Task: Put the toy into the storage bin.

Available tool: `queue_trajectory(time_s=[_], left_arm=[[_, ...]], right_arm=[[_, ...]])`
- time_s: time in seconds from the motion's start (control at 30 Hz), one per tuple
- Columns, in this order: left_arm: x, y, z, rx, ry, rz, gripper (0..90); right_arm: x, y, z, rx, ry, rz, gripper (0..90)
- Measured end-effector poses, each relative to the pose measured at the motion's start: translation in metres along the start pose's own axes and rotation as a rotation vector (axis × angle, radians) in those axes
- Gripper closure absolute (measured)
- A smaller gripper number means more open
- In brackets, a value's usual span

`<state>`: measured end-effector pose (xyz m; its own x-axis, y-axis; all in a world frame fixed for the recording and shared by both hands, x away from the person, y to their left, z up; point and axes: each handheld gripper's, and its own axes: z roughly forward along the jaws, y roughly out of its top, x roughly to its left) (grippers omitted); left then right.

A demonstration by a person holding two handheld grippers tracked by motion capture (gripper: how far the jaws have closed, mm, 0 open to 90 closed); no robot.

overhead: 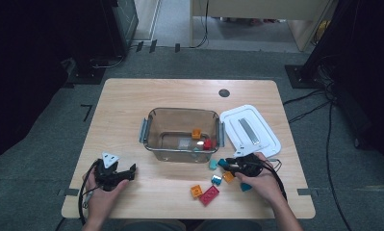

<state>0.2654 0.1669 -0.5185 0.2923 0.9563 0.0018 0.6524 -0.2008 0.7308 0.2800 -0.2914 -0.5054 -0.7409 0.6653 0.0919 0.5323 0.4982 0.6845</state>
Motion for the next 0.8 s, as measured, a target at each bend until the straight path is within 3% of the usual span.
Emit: queue_trajectory(time_s=[0.37,0.8], left_arm=[[0.000,0.000,0.000,0.000,0.000,0.000,13.1],[0.000,0.000,0.000,0.000,0.000,0.000,13.1]], right_arm=[[-0.010,0.005,-0.020,-0.034,-0.031,0.016,67.8],[-0.025,0.025,-0.057,-0.088,-0.062,0.041,67.8]])
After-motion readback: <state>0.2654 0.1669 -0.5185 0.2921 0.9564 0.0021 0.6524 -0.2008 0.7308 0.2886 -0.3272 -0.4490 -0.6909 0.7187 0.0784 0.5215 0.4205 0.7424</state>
